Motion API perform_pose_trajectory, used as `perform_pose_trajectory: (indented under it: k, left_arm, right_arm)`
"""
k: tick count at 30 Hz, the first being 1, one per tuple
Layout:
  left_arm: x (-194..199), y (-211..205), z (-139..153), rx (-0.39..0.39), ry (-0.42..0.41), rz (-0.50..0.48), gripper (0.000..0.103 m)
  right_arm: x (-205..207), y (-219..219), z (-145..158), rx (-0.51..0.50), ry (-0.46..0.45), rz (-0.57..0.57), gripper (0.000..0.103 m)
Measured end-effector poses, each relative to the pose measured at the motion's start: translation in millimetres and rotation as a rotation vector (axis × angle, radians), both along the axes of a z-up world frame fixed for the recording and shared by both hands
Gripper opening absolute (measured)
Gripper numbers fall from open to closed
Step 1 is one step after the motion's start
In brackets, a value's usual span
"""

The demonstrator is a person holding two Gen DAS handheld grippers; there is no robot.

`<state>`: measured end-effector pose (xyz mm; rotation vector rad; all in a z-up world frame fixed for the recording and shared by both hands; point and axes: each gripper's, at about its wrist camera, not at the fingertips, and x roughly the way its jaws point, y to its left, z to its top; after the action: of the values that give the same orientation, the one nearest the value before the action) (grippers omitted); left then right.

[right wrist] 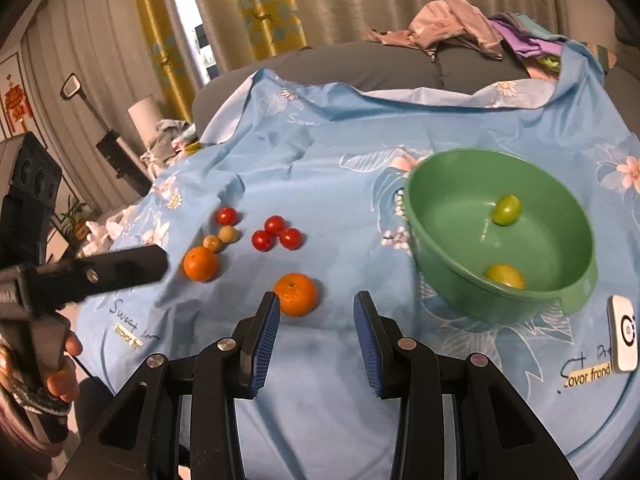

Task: Organize fruits
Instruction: 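Lift both open tools out of the bowl toward the oranges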

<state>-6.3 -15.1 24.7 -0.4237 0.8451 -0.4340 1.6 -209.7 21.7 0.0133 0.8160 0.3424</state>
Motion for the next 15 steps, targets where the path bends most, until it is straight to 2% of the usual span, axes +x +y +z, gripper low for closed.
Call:
perform_pose_trajectory:
  k: [3, 6, 7, 9, 11, 13, 15]
  left_arm:
    - [-6, 21, 2, -0.069, -0.075, 0.028, 0.102]
    - [-11, 33, 5, -0.062, -0.143, 0.044, 0.102]
    - [-10, 36, 4, -0.037, -0.144, 0.039, 0.102]
    - [-4, 37, -3, 0.035, -0.091, 0.009, 0.102]
    - [-1, 38, -13, 0.154, -0.049, 0.025, 0.102]
    - [2, 38, -23, 0.240, -0.032, 0.042, 0.102]
    - [4, 40, -30, 0.264, -0.027, 0.033, 0.102]
  right_arm:
    - [4, 6, -3, -0.005, 0.010, 0.003, 0.039]
    - [9, 12, -7, -0.008, 0.030, 0.009, 0.039]
    - [11, 15, -9, -0.012, 0.035, 0.012, 0.039]
    - [14, 18, -13, -0.020, 0.047, 0.018, 0.039]
    - [16, 22, -16, -0.029, 0.058, 0.026, 0.039]
    - [20, 24, -20, -0.038, 0.072, 0.034, 0.039]
    - [24, 25, -26, -0.044, 0.090, 0.035, 0.039]
